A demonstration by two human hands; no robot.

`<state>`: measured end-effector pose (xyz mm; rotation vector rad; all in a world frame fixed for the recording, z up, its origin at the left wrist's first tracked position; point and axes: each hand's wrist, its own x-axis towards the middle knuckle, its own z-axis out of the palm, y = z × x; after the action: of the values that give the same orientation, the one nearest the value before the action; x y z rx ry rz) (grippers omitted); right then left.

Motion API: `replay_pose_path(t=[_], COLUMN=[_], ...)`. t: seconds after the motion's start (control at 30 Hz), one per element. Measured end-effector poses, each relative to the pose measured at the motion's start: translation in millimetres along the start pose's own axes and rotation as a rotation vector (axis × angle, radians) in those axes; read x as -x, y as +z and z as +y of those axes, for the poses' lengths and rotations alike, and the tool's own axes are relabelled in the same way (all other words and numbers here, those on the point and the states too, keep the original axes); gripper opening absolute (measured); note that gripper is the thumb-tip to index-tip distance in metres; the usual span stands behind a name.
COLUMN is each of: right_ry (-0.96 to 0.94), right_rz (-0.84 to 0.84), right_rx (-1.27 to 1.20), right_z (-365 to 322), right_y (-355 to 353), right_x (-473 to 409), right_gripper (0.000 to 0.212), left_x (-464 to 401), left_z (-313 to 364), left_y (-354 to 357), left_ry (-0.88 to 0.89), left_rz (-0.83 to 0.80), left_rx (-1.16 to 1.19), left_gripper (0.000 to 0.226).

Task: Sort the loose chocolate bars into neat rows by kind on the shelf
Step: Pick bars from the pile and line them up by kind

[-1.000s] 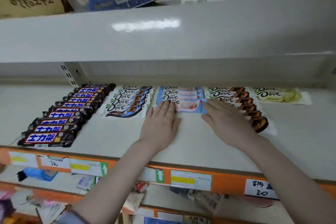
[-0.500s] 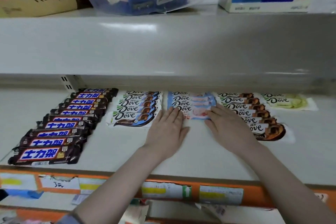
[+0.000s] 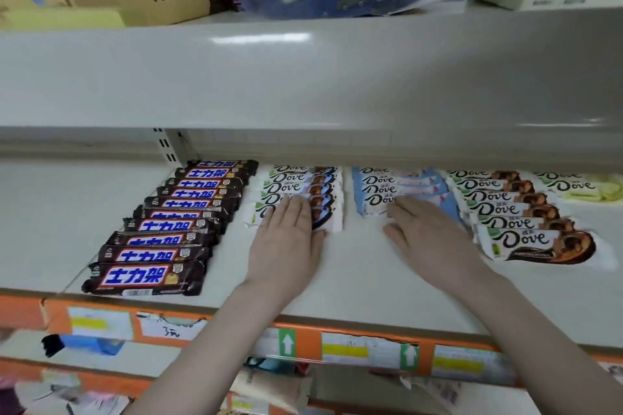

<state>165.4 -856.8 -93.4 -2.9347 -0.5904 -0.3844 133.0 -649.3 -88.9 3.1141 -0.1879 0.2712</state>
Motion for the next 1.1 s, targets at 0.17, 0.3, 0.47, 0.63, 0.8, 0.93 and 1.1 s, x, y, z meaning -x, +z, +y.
replay_pose_path(t=[0.17, 0.3, 0.47, 0.63, 0.8, 0.93, 1.1], right_ry=[-0.037, -0.066, 0.006, 0.019, 0.032, 0.041, 0.027], right_rz=[0.016, -0.019, 0.047, -0.088, -0.078, -0.117, -0.13], right_rx=[0.017, 0.043, -0.024, -0.082, -0.114, -0.105, -0.114], right_z=[-41.9, -67.0, -78.0, -77.8, -78.8, -80.9, -83.8], right_y=[7.0, 10.6, 13.8, 14.4, 14.8, 14.8, 12.0], right_x=[-15.3, -22.0, -25.7, -32.0, -33.3, -34.7, -34.0], right_gripper=[0.03, 0.039, 0.048, 0.063, 0.07, 0.066, 0.065], left_x=[3.8, 3.0, -2.3, -3.6, -5.6, -5.7, -4.8], left_z=[-34.6, -45.9, -53.7, -55.3, -58.5, -59.7, -59.5], left_y=[3.8, 1.9, 1.2, 2.7, 5.5, 7.8, 8.7], left_ry=[0.002, 0.047, 0.092, 0.122, 0.161, 0.164, 0.155], left_rz=[-0.05, -0.098, -0.103, -0.098, -0.091, -0.083, -0.076], left_rx=[-0.008, 0.009, 0.021, 0.025, 0.074, 0.097, 0.108], left_gripper=[0.059, 0.06, 0.064, 0.064, 0.062, 0.062, 0.063])
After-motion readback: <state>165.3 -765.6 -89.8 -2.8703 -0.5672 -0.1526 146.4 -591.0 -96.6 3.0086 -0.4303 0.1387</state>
